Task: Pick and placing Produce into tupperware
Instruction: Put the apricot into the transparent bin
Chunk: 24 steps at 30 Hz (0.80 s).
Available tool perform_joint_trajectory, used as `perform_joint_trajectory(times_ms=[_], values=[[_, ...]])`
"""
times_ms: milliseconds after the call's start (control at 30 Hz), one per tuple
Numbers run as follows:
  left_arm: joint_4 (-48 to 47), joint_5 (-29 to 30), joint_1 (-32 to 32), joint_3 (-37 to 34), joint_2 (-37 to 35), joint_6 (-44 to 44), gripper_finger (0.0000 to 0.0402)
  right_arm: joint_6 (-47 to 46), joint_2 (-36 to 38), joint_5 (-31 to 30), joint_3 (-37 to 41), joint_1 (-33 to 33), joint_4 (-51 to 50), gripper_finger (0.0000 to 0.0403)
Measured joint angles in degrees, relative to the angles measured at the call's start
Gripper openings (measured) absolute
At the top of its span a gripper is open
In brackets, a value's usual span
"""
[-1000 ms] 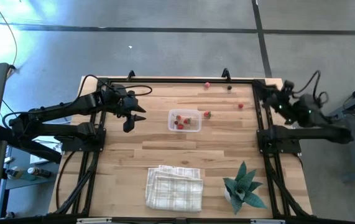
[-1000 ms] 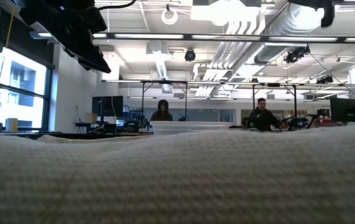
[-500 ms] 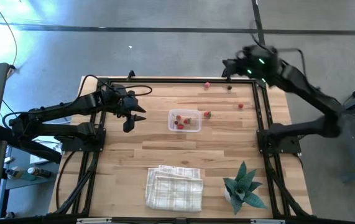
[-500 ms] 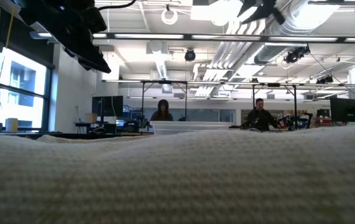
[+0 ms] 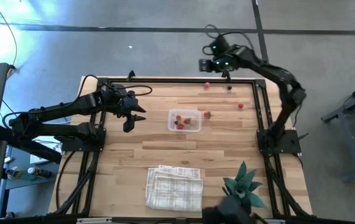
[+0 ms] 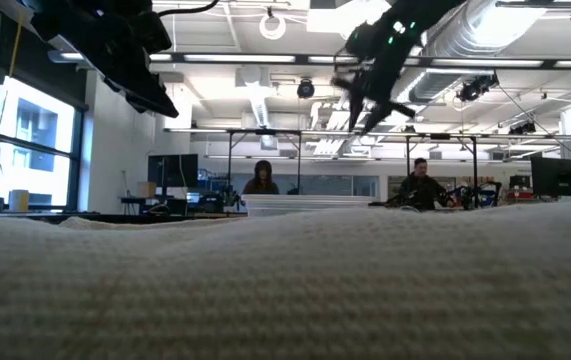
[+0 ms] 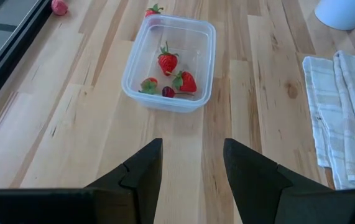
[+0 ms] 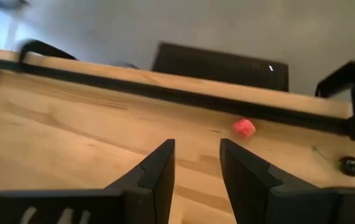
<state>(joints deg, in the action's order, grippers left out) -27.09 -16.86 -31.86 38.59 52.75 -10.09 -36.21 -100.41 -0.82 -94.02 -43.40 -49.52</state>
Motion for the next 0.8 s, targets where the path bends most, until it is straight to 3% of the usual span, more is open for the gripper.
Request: perform_joint_trajectory(times_ms=[267,500,800], values=[[0.0,0.0,0.0,0.0,0.0,0.0,0.0159,-3.6,-9.8,1.0,0.0,0.5,-0.5,0.0126],[0.0,0.0,0.0,0.0,0.0,0.0,0.0159,-4.1,-8.6,-1.0,-0.1,2.6,0.0,0.0130],[0.0,0.0,0.0,0.0,0.0,0.0,0.0159,-11.5,-9.0,-2.2,-0.2,2.3,0.5,0.0130]])
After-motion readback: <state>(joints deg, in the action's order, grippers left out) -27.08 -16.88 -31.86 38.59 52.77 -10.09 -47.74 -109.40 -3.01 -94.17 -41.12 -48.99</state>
